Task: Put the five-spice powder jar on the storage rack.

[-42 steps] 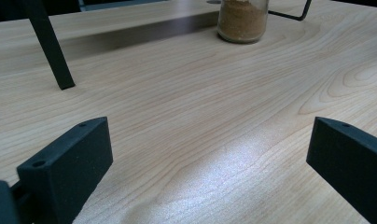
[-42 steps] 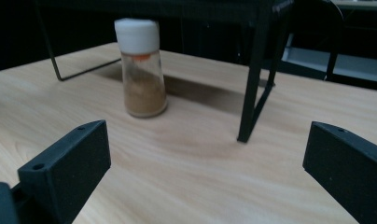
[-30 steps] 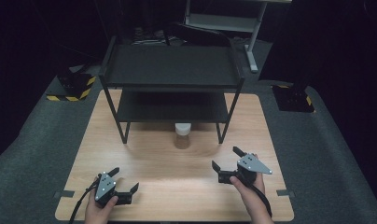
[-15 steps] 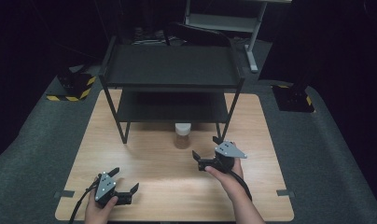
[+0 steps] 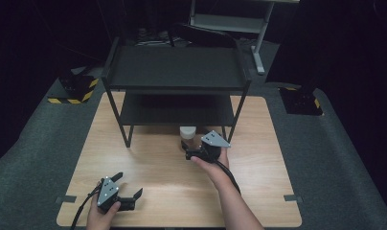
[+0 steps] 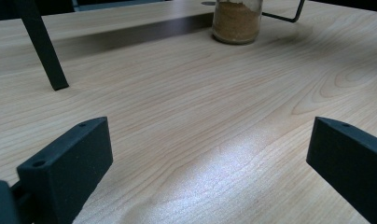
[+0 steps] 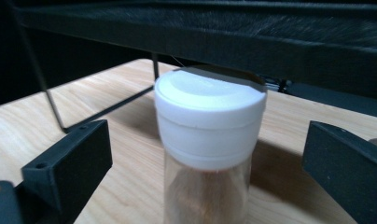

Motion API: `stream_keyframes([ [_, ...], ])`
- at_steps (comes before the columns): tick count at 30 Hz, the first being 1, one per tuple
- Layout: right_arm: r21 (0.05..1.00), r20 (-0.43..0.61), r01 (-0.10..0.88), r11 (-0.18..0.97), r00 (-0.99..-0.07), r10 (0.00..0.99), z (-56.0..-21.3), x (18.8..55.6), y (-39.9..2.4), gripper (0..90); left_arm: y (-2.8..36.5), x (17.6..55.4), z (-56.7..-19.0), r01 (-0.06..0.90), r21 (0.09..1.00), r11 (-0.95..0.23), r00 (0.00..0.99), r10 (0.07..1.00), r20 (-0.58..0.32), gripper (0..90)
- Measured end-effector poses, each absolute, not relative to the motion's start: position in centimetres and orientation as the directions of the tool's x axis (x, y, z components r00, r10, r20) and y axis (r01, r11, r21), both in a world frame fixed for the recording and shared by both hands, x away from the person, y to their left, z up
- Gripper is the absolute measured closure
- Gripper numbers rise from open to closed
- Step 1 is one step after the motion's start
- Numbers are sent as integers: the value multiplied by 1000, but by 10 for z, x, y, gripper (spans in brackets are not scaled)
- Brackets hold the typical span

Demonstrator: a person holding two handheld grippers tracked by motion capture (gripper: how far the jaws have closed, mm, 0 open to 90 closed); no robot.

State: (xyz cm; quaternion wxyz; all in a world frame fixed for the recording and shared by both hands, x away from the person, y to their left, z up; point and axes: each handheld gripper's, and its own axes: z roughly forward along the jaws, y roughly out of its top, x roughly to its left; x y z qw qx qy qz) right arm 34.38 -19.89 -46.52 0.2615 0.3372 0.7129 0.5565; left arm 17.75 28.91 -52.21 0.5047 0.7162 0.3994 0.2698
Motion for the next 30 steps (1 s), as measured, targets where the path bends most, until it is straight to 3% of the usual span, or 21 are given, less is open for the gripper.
stream_keyframes([
  [6, 975, 13, 186, 125, -605, 796, -475, 352, -184, 139, 291, 177, -523, 299, 940, -164, 539, 842, -25, 5],
  [12, 980, 11, 167, 112, -601, 799, -483, 355, -179, 334, 291, 177, -523, 301, 940, -163, 539, 842, -26, 5],
  [30, 978, -8, 157, 136, -626, 780, -470, 329, -187, 338, 291, 178, -523, 305, 939, -157, 539, 842, -35, 5],
])
